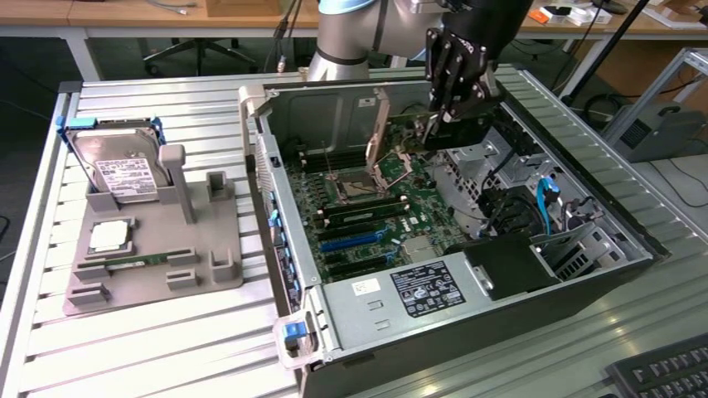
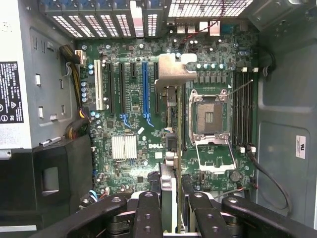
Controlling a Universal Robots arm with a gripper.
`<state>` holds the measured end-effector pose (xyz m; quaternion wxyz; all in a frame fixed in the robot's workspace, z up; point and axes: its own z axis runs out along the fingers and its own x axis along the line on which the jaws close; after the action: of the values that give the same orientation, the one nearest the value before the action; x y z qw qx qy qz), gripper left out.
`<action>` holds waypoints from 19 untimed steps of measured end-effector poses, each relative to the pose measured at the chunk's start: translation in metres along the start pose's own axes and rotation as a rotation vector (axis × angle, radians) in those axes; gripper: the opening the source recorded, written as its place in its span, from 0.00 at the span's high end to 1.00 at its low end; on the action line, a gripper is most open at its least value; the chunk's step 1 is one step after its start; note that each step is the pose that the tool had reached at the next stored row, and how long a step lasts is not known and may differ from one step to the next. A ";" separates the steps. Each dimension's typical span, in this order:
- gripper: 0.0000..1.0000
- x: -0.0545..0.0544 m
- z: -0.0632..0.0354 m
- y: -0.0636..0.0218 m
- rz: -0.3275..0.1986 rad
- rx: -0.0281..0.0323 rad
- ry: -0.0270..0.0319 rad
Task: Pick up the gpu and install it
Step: 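Insert the gpu into the slot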
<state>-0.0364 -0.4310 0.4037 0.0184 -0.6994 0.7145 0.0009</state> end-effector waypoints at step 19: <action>0.73 0.001 0.0012 0.0063 0.000 -0.0001 0.0001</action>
<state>-0.0427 -0.4316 0.4023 0.0184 -0.6994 0.7145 0.0009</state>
